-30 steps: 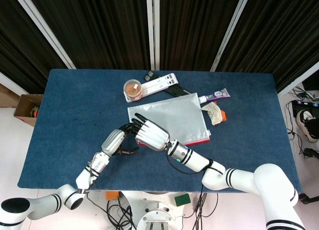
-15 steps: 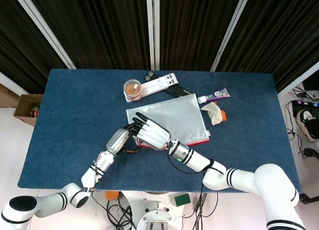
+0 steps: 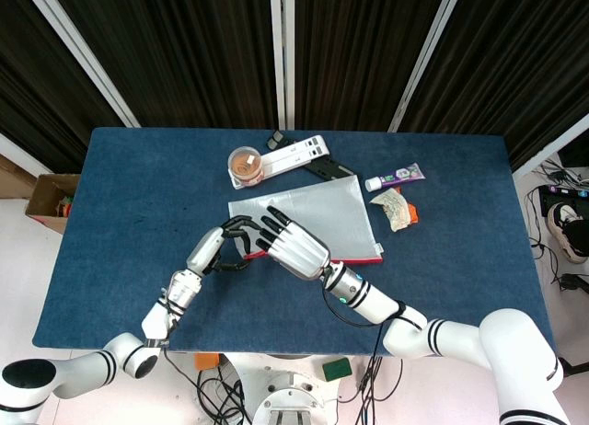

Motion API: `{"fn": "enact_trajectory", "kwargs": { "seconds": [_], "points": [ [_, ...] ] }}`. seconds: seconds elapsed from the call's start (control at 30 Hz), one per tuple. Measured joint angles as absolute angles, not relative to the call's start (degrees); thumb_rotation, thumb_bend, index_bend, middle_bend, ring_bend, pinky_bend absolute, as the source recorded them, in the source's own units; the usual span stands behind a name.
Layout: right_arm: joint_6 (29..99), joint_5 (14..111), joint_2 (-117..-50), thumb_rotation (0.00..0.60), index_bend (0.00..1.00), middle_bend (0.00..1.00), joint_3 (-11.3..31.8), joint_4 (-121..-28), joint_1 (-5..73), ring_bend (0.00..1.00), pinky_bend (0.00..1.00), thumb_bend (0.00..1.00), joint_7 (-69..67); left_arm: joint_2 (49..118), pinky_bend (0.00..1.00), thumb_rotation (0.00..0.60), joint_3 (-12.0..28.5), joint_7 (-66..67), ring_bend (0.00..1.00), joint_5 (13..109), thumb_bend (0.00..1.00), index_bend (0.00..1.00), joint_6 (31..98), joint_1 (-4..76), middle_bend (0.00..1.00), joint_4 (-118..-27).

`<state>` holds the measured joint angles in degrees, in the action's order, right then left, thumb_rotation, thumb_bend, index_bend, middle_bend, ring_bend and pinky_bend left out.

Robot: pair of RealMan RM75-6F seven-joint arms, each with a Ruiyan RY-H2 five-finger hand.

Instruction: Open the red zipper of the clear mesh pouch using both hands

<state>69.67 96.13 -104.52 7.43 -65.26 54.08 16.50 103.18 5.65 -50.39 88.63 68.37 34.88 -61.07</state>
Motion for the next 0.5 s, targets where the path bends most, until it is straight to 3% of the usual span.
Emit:
{"fn": "enact_trajectory", "kwargs": {
  "seconds": [0.5],
  "points": [
    [68.64, 94.58, -105.81, 0.6, 0.82, 0.58, 7.97, -62.81, 53.24, 0.27, 0.24, 0.69, 17.29, 100.16, 0.18, 0.6, 6.24, -59.22, 0.16, 86.87, 0.57, 0.65, 67.62, 34.44, 0.29, -62.95]
  ]
}}
